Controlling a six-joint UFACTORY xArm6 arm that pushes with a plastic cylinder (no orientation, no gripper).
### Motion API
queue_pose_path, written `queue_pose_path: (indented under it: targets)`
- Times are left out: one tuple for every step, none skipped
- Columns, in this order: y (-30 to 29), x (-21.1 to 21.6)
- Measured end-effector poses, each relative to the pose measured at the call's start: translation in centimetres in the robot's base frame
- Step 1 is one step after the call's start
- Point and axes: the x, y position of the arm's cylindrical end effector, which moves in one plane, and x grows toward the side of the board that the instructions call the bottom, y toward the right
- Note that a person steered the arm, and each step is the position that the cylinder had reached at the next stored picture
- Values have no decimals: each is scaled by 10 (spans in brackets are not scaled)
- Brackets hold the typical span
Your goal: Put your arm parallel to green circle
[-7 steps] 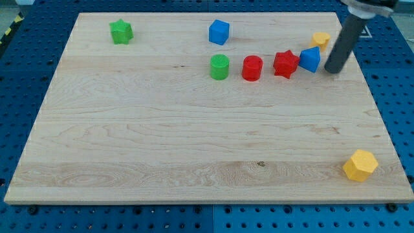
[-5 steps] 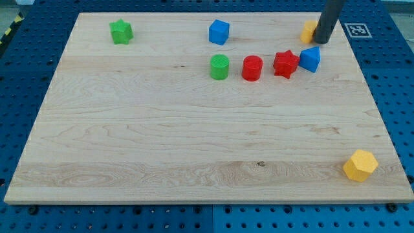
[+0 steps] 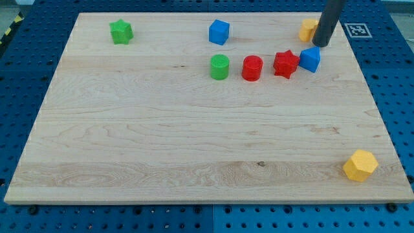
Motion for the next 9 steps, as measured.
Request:
queue_pose_path:
  targets:
    - [2,9]
    - [12,64]
    - [13,86]
    - [-13,95]
    - [-55,118]
    - [-114,120]
    - [-171,129]
    - [-258,131]
    - [-334,111]
